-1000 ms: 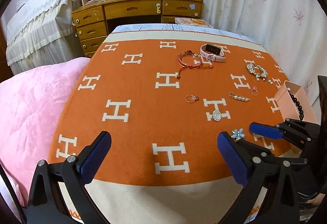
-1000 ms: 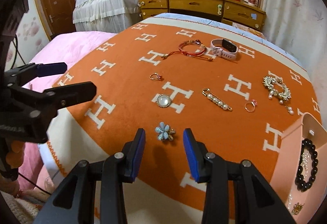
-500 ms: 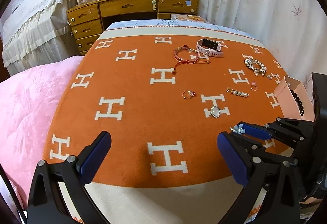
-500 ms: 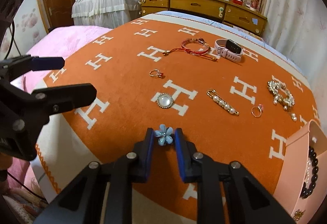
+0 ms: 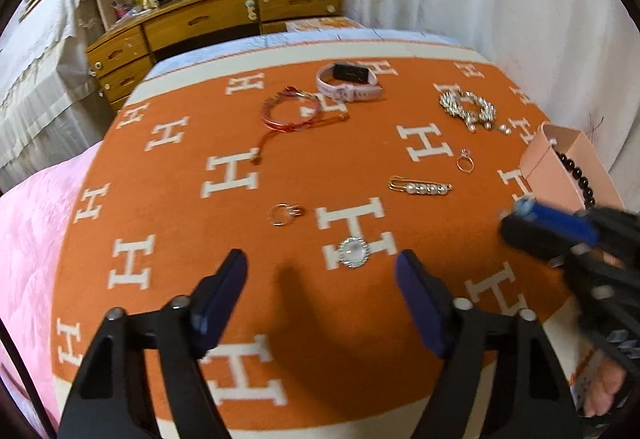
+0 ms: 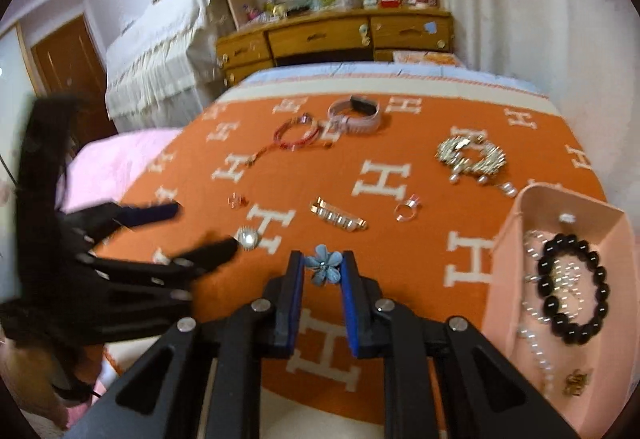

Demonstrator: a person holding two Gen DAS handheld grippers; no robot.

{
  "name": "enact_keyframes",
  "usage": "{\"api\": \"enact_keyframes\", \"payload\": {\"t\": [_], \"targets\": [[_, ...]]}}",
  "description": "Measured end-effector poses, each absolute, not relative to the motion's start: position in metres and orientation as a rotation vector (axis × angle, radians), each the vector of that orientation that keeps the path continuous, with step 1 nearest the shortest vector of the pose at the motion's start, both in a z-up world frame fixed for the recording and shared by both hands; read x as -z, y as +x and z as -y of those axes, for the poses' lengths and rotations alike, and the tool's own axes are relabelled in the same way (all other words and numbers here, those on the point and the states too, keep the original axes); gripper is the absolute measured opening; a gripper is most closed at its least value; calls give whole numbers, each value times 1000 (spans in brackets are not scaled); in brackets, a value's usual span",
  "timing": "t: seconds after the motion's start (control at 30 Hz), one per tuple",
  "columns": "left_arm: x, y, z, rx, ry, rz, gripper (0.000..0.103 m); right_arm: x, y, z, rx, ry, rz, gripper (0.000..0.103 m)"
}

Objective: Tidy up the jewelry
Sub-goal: 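Grasp the round silver pendant with the left tool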

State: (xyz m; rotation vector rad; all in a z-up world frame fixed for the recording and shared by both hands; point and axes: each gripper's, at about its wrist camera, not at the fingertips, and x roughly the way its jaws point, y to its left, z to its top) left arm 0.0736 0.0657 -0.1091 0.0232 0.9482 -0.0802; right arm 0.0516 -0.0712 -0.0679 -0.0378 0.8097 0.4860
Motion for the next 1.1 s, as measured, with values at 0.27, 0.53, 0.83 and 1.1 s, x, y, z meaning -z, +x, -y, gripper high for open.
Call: {"api": "enact_keyframes", "payload": {"t": [0.27, 0.53, 0.83, 1.1], "targets": [[119, 94, -71, 105, -91, -1040, 50, 50, 53, 93, -507, 23, -757, 18], [119, 92, -77, 111, -143, -1075, 42, 51, 58, 99, -520, 35, -749, 18], [121, 97, -55, 81, -86, -1089, 40, 49, 55, 110, -527, 48, -726, 18], [120, 99, -47, 51, -22, -1087, 16, 49, 54, 119, -523, 71, -723, 18]]}}
